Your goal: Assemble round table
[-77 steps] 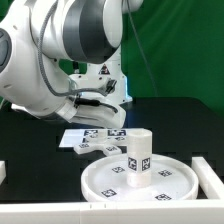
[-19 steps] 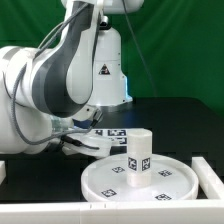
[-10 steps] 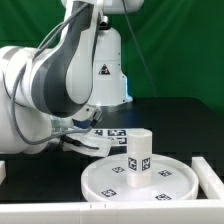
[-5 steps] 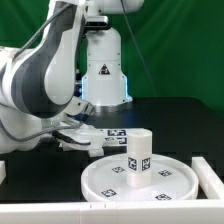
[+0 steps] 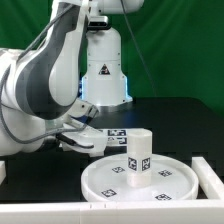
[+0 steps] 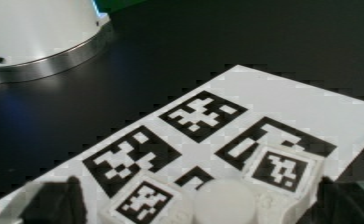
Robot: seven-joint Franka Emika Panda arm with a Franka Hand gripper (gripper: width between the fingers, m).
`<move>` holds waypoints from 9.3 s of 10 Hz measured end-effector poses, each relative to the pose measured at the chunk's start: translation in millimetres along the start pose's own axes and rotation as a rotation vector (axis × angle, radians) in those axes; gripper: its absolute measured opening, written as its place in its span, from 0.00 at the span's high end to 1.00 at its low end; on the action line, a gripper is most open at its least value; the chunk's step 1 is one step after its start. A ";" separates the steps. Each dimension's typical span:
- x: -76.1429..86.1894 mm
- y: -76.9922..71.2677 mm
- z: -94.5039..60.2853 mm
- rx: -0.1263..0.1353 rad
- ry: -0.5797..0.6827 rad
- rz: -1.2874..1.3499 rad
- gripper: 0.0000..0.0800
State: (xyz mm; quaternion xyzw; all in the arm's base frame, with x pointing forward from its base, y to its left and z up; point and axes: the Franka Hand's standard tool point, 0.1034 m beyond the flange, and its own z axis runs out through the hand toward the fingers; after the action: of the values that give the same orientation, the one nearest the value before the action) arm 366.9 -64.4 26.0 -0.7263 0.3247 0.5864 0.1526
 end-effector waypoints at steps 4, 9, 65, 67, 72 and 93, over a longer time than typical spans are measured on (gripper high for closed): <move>7.0 7.6 21.9 -0.001 -0.020 0.019 0.19; 7.3 7.9 21.5 -0.002 -0.019 0.019 0.53; -44.0 -38.1 -138.3 0.131 1.318 -0.358 0.19; -52.9 -40.3 -168.4 0.073 1.327 -0.414 0.19; -41.6 -57.8 -177.7 -0.129 1.332 -0.613 0.19; -2.6 -60.1 -215.7 -0.202 0.926 -0.567 0.19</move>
Offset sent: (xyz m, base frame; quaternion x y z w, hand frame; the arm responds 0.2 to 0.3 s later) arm -0.0230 0.0100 -0.0134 0.0097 -0.0013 0.0146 0.9998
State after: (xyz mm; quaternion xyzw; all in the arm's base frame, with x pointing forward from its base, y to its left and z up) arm 568.0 -149.0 76.2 -0.9783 0.0917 0.1699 0.0750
